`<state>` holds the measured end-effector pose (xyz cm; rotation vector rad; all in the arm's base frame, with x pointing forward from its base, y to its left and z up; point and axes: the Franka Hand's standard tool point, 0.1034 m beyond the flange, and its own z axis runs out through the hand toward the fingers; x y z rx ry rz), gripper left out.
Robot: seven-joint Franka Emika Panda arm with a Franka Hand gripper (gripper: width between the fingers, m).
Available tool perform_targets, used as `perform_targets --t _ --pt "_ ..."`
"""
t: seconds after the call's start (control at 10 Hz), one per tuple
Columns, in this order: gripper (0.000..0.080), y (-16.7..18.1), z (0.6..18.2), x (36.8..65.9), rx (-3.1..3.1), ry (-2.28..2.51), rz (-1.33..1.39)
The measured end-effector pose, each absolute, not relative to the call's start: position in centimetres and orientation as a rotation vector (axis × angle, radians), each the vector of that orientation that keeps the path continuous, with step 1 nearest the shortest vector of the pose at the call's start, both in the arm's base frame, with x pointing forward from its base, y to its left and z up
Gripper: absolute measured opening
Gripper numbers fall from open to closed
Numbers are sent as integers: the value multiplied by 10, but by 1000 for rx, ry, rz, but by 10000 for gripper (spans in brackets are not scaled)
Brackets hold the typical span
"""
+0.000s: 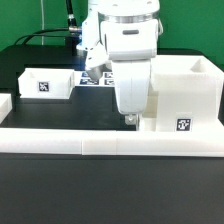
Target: Assemble drawer
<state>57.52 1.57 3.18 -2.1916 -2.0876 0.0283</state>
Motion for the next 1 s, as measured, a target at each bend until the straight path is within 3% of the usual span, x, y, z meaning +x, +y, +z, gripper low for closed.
perform_targets --t 1.0 --pt "649 -12 28 574 -2066 -2131 4"
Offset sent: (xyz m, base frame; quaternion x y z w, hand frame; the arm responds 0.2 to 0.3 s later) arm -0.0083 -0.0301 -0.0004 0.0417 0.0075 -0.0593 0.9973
